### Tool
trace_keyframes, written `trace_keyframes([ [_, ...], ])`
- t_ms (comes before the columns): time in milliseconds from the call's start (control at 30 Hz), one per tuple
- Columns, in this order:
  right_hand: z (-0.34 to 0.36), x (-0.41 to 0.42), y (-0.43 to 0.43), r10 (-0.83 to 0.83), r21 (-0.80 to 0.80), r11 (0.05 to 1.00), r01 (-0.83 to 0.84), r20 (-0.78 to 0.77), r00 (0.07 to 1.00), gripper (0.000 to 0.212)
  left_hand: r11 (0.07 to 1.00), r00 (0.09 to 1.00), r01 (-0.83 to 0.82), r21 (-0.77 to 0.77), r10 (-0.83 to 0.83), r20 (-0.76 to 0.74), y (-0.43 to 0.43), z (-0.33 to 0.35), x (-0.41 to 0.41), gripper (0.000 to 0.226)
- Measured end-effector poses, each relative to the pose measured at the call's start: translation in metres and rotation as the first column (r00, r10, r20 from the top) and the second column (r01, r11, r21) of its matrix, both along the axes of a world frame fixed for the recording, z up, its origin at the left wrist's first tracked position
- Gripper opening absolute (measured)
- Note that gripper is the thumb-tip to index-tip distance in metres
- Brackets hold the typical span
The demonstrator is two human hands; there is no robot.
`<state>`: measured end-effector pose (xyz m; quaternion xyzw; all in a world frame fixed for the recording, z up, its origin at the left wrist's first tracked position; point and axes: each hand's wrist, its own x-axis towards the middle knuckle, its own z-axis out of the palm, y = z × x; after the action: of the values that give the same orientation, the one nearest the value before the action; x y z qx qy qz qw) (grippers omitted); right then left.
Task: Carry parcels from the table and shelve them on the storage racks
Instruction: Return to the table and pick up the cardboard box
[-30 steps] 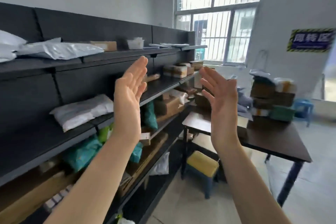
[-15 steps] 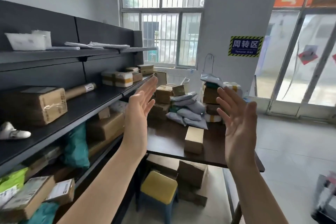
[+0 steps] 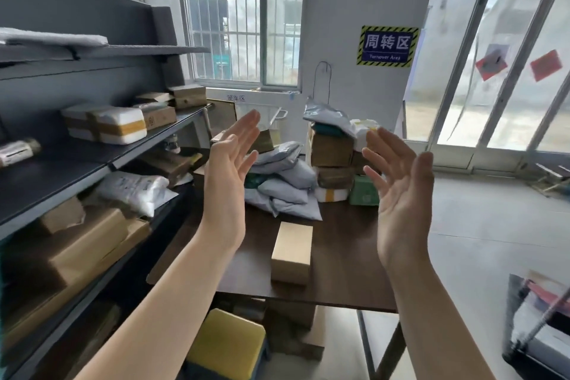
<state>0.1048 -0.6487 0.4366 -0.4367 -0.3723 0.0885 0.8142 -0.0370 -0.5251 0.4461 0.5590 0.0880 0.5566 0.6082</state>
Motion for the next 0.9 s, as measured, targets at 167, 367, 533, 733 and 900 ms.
trace_keyframes([
  [167,0.0,0.076,0.071,0.049,0.008,0.999,-0.049,-0.008,0.999,0.058,0.998,0.998,-0.059,-0.036,0.06,0.025,0.064,0.002,0.065,0.044],
  [367,-0.012,0.141,0.157,0.087,-0.035,0.995,-0.089,-0.042,0.995,0.053,0.994,0.997,-0.073,-0.086,0.075,0.019,0.146,-0.01,0.132,0.045],
  [533,-0.057,0.194,0.222,-0.02,-0.157,0.988,0.006,-0.087,0.996,0.054,0.989,0.995,-0.044,-0.143,0.03,-0.096,0.226,-0.055,0.188,0.047],
  [733,-0.153,0.227,0.276,-0.154,-0.376,0.922,0.094,-0.132,0.979,0.054,0.956,0.974,0.045,-0.289,-0.106,-0.198,0.298,-0.149,0.24,0.046],
  [900,-0.229,0.234,0.294,-0.225,-0.552,0.828,0.099,-0.165,0.96,0.05,0.904,0.93,0.046,-0.424,-0.194,-0.313,0.325,-0.225,0.261,0.05],
])
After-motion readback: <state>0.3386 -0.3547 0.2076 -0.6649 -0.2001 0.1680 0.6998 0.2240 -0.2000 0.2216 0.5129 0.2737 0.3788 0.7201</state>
